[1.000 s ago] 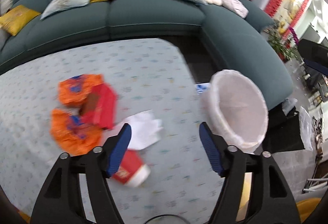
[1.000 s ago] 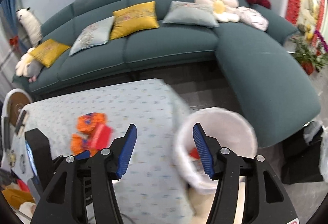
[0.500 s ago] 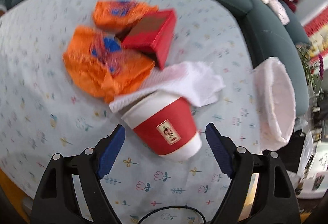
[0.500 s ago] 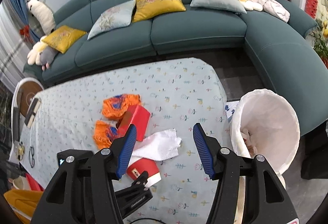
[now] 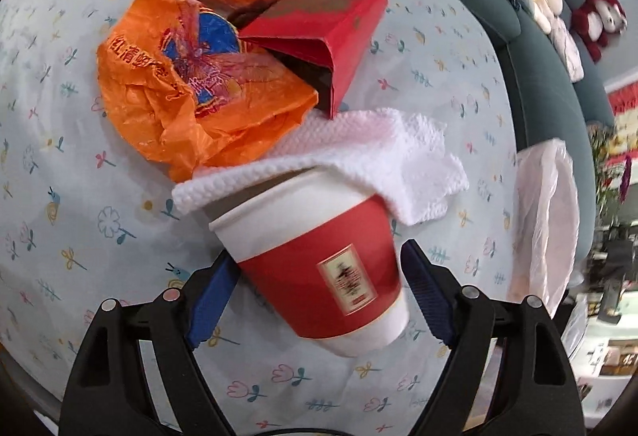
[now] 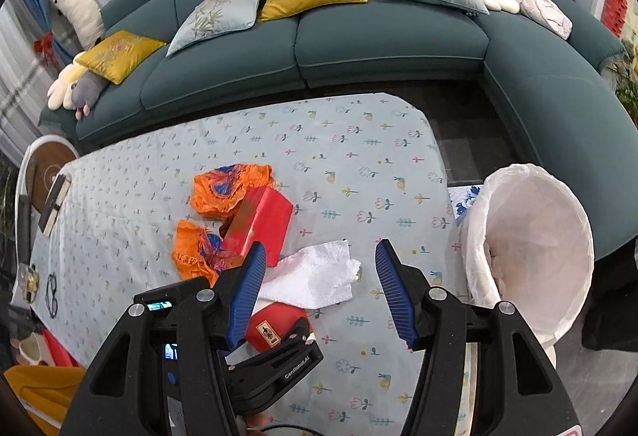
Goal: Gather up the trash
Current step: 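Grasp the red-and-white paper cup with the left gripper while the right gripper approaches the white tissue, then grasp the white tissue with the right gripper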
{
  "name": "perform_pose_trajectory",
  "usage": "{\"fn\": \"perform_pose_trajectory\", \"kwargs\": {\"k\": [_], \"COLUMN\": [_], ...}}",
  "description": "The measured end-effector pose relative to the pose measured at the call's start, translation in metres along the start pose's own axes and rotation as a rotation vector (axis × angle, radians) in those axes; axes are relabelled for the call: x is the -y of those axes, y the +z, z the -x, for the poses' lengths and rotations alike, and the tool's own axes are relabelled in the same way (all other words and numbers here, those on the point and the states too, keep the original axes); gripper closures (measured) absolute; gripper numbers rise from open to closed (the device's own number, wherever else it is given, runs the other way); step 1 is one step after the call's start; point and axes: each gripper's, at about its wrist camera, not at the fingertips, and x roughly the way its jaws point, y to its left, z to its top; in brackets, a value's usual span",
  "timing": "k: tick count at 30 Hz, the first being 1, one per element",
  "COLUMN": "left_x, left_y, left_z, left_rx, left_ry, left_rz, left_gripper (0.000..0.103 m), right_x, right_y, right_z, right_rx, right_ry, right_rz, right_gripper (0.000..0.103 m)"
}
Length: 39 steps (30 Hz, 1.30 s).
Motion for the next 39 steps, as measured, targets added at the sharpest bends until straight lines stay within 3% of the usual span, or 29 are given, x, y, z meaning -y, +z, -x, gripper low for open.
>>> {"fn": "perform_pose_trajectory", "kwargs": {"k": [8, 13, 19, 24, 32, 38, 39], "left_x": [-0.013, -0.034, -0.052, -0.067, -0.083, -0.082, -0.08], "left_y": [-0.002, -0.002, 0.003, 0.008, 0.012, 0.01, 0.009], "left_z": [0.02, 0.04, 0.062, 0.059, 0.051, 0.052, 0.053], "left_rx": [0.03, 0.064, 0.131, 0.116, 0.096, 0.094, 0.094], "left_ry": [-0.019, 0.024, 0.132, 0.196, 0.17, 0.168, 0.166], "left_rz": [-0.021, -0.036, -0.084, -0.104, -0.07, -0.068, -0.068], "left_gripper": [0.037, 0.037, 0.037, 0.037, 0.037, 0.037, 0.037], "right_x": [-0.001, -0.006, -0.017, -0.025, -0.028, -0.026, -0.025], "right_y": [-0.004, -0.018, -0.039, -0.057, -0.069, -0.075, -0.075], "right_z": [-0.015, -0.044, -0.084, -0.118, -0.142, -0.15, -0.15], "right_rx": [-0.028, -0.09, -0.142, -0.189, -0.234, -0.247, -0.253], "right_ry": [-0.018, -0.035, 0.034, 0.052, 0.072, 0.057, 0.06], "right_rz": [0.007, 0.036, 0.039, 0.061, 0.063, 0.068, 0.066], "right_gripper": [0.047, 0.047, 0.047, 0.048, 0.048, 0.07, 0.084]}}
